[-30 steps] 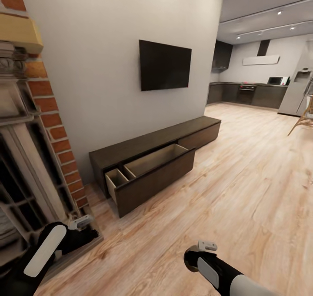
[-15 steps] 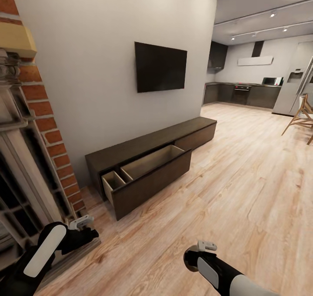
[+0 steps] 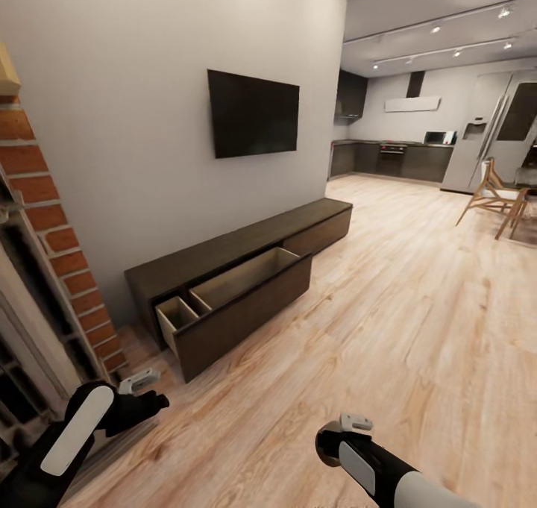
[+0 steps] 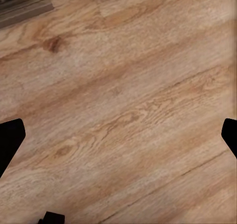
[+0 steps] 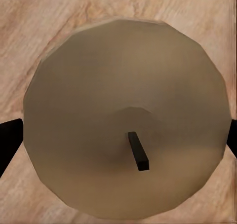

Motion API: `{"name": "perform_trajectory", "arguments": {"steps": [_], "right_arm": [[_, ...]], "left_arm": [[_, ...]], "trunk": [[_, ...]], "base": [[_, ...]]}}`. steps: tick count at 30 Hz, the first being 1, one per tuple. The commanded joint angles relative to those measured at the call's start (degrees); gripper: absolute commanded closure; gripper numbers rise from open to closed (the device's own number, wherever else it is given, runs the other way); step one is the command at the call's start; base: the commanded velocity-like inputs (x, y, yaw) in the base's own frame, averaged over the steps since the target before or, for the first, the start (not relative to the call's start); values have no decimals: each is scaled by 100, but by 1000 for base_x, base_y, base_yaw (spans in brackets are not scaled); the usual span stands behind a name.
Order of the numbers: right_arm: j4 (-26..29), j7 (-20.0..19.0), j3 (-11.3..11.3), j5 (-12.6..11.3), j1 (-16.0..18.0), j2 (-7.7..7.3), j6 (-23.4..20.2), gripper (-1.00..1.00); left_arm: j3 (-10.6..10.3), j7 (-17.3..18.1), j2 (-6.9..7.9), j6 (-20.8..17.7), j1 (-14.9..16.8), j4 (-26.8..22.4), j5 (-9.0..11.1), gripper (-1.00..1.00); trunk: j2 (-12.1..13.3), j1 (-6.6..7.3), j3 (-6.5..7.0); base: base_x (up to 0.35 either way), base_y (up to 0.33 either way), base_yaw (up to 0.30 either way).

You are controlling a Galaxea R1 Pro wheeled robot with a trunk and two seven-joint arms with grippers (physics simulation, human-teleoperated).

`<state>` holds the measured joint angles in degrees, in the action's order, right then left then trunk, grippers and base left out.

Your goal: Place each of the two pumpkins and all three candles from the living room inside a cabinet in the living room (use any cabinet), then make sure every cabinet is closed, and position the cauldron so it is next to a table in the living room.

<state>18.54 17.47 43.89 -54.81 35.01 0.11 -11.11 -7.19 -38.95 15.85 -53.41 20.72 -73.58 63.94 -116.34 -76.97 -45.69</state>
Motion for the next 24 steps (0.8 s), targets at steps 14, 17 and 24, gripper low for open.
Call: {"name": "perform_trajectory", "arguments": {"steps": [14, 17, 24], "right_arm": [[10, 35, 32, -21, 6, -2, -23, 100], [10, 36, 32, -21, 6, -2, -23, 100], [10, 36, 32, -21, 6, -2, -23, 100]], "left_arm": [[-10, -60, 4, 1, 2, -7, 66, -100], [-10, -60, 2, 3, 2, -7, 66, -100], [-10, -60, 4, 2, 2, -7, 66, -100]], "trunk": [[-3, 1, -7], [-3, 1, -7], [-3, 1, -7]], "base": [[0, 0, -269], [0, 0, -273], [0, 0, -273]]}}
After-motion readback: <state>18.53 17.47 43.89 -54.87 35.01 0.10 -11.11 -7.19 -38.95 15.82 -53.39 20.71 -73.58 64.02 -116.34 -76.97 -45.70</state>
